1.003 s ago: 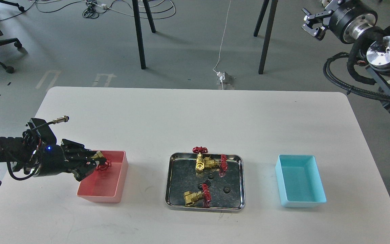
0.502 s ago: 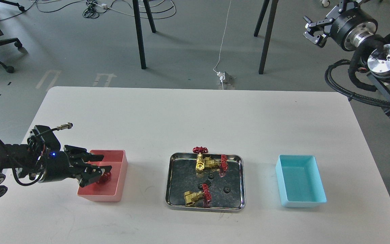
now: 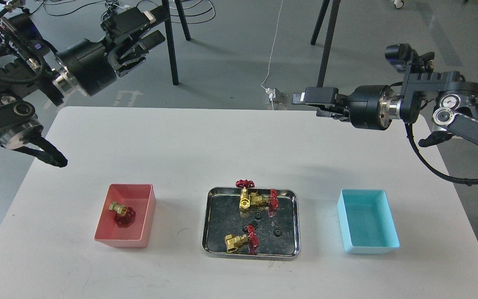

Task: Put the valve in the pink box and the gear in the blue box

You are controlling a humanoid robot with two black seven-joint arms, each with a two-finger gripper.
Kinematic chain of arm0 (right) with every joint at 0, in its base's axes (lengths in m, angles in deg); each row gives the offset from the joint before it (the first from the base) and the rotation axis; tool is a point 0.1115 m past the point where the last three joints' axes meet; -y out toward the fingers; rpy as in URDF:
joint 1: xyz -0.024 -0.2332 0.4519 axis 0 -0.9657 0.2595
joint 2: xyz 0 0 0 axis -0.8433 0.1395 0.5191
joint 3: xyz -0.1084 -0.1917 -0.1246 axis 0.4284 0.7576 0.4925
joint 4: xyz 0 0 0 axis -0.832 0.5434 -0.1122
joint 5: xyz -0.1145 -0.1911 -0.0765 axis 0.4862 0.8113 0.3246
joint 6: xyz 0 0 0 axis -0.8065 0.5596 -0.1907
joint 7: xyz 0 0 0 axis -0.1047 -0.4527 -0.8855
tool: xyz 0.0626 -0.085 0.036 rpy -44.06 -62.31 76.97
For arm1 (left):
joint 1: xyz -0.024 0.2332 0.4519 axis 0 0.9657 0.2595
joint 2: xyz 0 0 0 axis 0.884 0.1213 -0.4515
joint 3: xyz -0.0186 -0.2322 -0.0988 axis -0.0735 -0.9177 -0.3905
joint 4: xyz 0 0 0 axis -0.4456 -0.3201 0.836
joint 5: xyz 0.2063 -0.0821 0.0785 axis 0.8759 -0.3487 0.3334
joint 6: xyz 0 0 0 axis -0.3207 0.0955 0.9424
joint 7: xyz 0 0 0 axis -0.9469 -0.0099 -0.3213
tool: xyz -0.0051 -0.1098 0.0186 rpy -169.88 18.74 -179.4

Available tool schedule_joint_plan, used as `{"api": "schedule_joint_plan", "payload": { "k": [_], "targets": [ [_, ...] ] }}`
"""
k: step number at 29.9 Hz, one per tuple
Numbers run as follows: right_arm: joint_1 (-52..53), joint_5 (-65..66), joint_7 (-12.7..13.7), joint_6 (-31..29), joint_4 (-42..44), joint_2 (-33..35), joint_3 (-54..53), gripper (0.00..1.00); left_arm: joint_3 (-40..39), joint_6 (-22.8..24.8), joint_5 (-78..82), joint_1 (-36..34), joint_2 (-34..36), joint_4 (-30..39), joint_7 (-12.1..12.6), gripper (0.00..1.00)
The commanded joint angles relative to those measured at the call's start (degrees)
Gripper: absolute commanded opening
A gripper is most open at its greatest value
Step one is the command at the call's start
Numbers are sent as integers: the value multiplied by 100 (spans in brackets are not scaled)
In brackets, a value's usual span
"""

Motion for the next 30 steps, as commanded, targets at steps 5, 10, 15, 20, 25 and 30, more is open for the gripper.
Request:
{"api": "schedule_joint_plan", "payload": {
  "k": [5, 10, 15, 20, 25, 30],
  "targets": [
    [1245, 1884, -254, -4, -1227, -245, 2571, 98, -1359, 469, -1270, 788, -960, 10, -1, 81],
    [1263, 2967, -254, 215, -1149, -877, 3188, 73, -1808, 460, -1279, 1228, -1348, 10, -1, 81],
    [1184, 2967, -245, 338, -693, -1492, 3390, 68, -1879, 452, -1270, 1343, -1506, 10, -1, 82],
    [833, 2967, -245, 628, 89, -2248, 3478, 68, -1897, 460, -1270, 1484, -1577, 19, -1, 82],
    [780, 2923, -245, 655, 293, -2644, 3487, 67, -1897, 487, -1270, 1501, -1585, 19, -1, 82],
    [780, 2923, -245, 664, 451, -2821, 3689, 64, -1897, 487, -1270, 1528, -1612, 19, -1, 82]
  ]
}}
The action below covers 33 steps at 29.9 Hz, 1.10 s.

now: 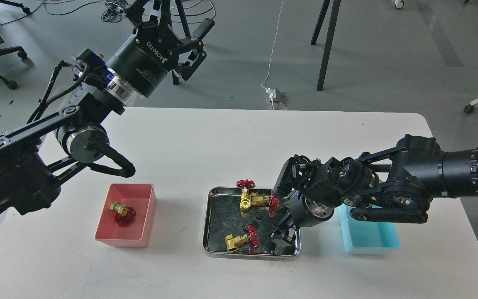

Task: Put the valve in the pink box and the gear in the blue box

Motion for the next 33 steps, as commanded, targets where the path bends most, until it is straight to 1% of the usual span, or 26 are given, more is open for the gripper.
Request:
{"api": "schedule_joint_plan", "payload": {
  "k": [1, 19, 25, 31, 33],
  "targets": [
    [-2, -1, 0, 1, 99, -114, 159, 63, -6, 1, 0, 6, -22, -8, 0, 82],
    [-177, 34, 52, 1, 416, -457, 212, 50, -6, 10, 0, 93, -102, -8, 0, 83],
    [-186, 16, 61, 1, 416, -466, 396, 46, -6, 10, 0, 128, -102, 0, 0, 83],
    [-195, 7, 70, 1, 442, -448, 396, 46, -14, 18, 9, 190, -207, -9, 0, 84],
    [-195, 7, 70, 1, 468, -457, 396, 43, -23, 10, 9, 190, -242, -9, 0, 84]
  ]
}}
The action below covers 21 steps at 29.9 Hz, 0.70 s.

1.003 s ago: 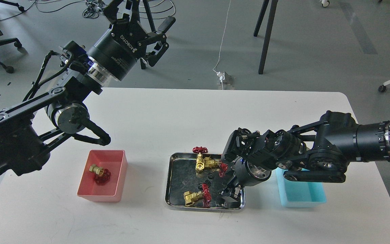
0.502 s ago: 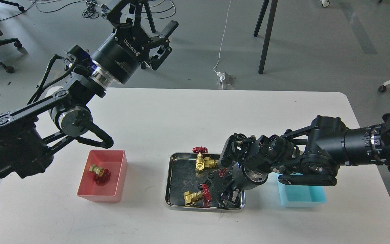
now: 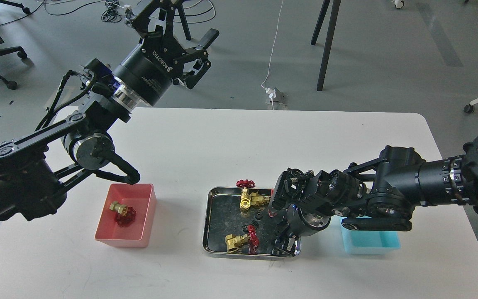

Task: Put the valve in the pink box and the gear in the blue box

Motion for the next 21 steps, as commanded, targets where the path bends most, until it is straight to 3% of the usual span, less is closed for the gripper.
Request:
{"api": "schedule_joint_plan", "payload": {
  "k": [1, 6, 9, 16, 21],
  "targets": [
    [-2, -4, 0, 0, 31, -7, 1, 40, -7, -6, -2, 16, -70, -3, 0, 84],
    [-2, 5, 0, -26, 31, 11, 10, 19, -7, -6, 7, 24, -79, -3, 0, 84],
    [7, -4, 0, -17, 22, 11, 10, 12, -7, 2, 7, 60, -79, -3, 0, 84],
    [68, -48, 0, 97, -22, 72, -174, 4, -34, 2, 7, 95, -113, -3, 0, 84],
    [524, -469, 0, 176, -565, 835, -412, 4, -34, 2, 7, 112, -193, -3, 0, 84]
  ]
}}
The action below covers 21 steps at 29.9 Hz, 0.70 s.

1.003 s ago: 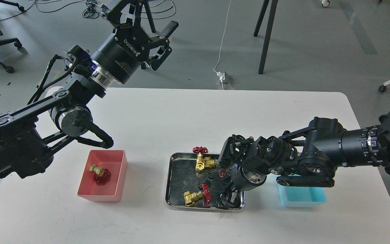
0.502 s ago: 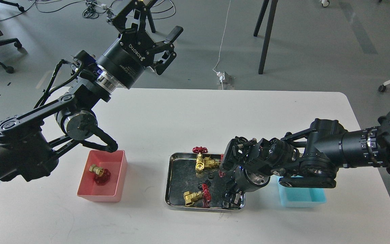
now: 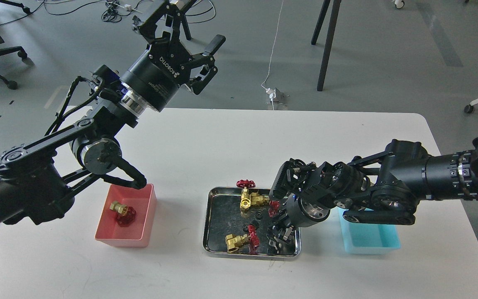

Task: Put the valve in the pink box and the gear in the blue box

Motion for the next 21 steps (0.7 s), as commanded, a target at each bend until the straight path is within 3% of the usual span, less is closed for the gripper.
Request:
{"api": "schedule_joint_plan", "payload": {
  "k": [1, 10, 16, 17, 19, 20, 21],
  "targets": [
    [476, -389, 0, 4, -607, 760, -193, 4, -9, 1, 0, 20, -34, 0, 0, 84],
    [741, -242, -9, -84, -1347, 3301, 69, 5, -106, -8, 26, 29, -377, -35, 0, 85],
    [170, 172, 104, -75, -1645, 3874, 202, 8, -106, -25, 27, 29, -579, -70, 0, 85],
    [126, 172, 148, -49, -1681, 3926, 184, 16, -106, -25, 35, 29, -579, -70, 0, 85],
    [56, 137, 149, 82, -1681, 4014, 149, 48, -106, -25, 27, 29, -579, -70, 0, 85],
    [21, 111, 158, 205, -1690, 4058, 105, 69, -106, -25, 27, 29, -579, -70, 0, 85],
    [3, 110, 158, 267, -1681, 4067, 53, 99, -106, -25, 35, 29, -579, -70, 0, 85]
  ]
}}
